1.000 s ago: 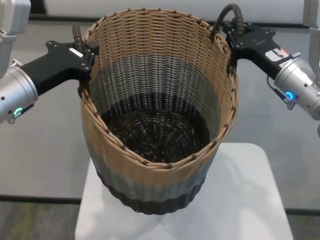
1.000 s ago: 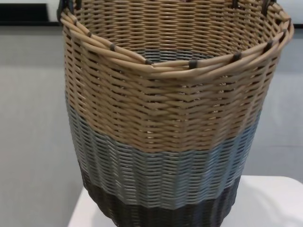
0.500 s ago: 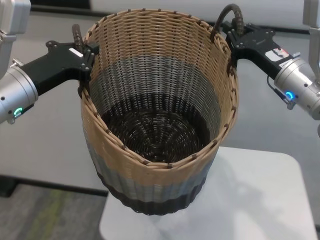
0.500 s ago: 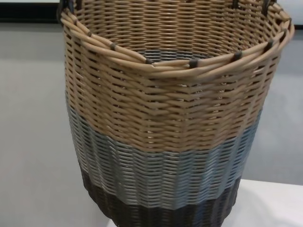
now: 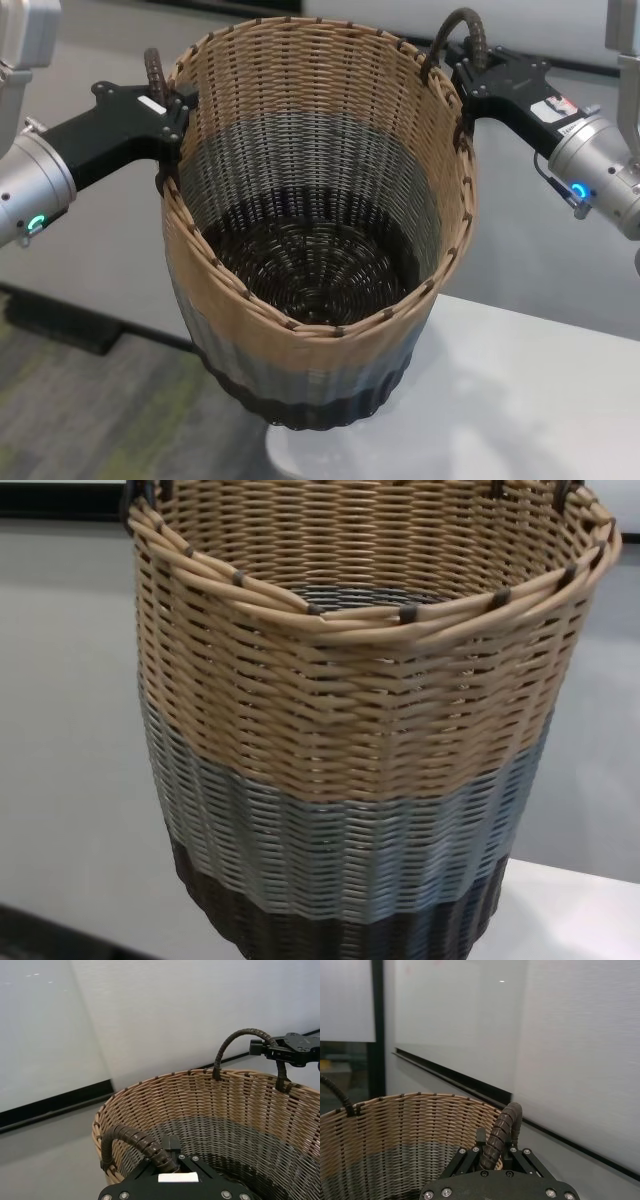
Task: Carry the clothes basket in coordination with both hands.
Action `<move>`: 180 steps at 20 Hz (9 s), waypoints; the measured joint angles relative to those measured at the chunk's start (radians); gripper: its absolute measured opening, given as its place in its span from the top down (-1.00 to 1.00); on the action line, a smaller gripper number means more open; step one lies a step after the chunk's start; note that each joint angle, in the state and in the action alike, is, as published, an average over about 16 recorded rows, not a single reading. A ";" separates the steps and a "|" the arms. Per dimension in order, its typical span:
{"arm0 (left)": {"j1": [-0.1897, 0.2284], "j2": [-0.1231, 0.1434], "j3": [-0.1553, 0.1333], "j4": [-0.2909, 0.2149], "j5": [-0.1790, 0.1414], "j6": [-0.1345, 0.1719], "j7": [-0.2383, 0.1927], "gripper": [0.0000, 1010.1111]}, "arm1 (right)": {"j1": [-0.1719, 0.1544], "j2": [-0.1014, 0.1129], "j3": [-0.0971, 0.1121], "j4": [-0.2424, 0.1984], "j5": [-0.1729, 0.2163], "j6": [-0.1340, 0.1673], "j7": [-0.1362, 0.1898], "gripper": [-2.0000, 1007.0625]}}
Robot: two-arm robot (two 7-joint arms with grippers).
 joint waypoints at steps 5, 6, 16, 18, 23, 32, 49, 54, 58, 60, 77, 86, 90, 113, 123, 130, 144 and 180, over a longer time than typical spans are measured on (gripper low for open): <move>0.000 0.000 0.000 0.000 0.000 0.000 0.000 1.00 | 0.000 0.000 0.000 0.000 0.000 0.000 0.000 0.66; 0.000 0.000 0.000 0.000 0.000 0.000 0.000 1.00 | 0.000 0.000 0.000 0.000 0.000 0.000 0.000 0.66; 0.000 0.000 0.000 0.000 0.000 0.000 0.000 1.00 | 0.000 0.000 0.000 0.000 0.000 0.000 0.000 0.66; 0.000 0.000 0.000 0.000 0.000 0.000 0.000 1.00 | 0.000 0.000 0.000 0.000 0.000 0.000 0.000 0.66; 0.000 0.000 0.000 0.000 0.000 0.000 0.000 1.00 | 0.000 0.000 0.000 0.000 0.000 0.000 0.000 0.66; 0.000 0.000 0.000 0.000 0.000 0.000 0.000 1.00 | 0.000 0.000 0.000 0.000 0.000 0.000 0.000 0.66; 0.000 0.000 0.000 0.000 0.000 0.000 0.000 1.00 | 0.000 0.000 0.000 0.000 0.000 0.000 0.000 0.66; 0.000 0.000 0.000 0.000 0.000 0.000 0.000 1.00 | 0.000 0.000 0.000 0.000 0.000 0.000 0.000 0.66; 0.000 0.000 0.000 0.000 0.000 0.000 0.000 1.00 | 0.000 0.000 0.000 0.000 0.000 0.000 0.000 0.66; 0.000 0.000 0.000 0.000 0.000 0.000 0.000 1.00 | 0.000 0.000 0.000 0.000 0.000 0.000 0.000 0.66; 0.000 0.000 0.000 0.000 0.000 0.000 0.000 1.00 | 0.000 0.000 0.000 0.000 0.000 0.000 0.000 0.66; 0.000 0.000 0.000 0.000 -0.001 0.000 -0.002 1.00 | 0.000 0.000 0.000 0.000 0.000 0.000 0.000 0.66; -0.002 0.002 0.001 0.002 -0.004 -0.002 -0.005 1.00 | 0.003 0.001 -0.005 0.002 0.002 0.004 0.008 0.66; 0.070 0.040 -0.058 0.029 0.037 0.015 0.065 1.00 | 0.151 0.030 -0.214 0.136 0.032 0.062 0.228 0.66; 0.130 0.055 -0.111 0.039 0.089 0.050 0.114 1.00 | 0.202 0.016 -0.302 0.192 0.028 0.041 0.285 0.66; 0.143 0.054 -0.134 0.066 0.116 0.058 0.120 1.00 | 0.230 -0.003 -0.350 0.238 0.025 0.018 0.306 0.66; 0.120 0.041 -0.167 0.149 0.145 0.052 0.083 1.00 | 0.288 -0.054 -0.417 0.345 0.012 -0.014 0.341 0.66; -0.007 -0.043 -0.103 0.442 0.171 -0.025 -0.020 1.00 | 0.421 -0.210 -0.453 0.707 -0.093 -0.096 0.373 0.66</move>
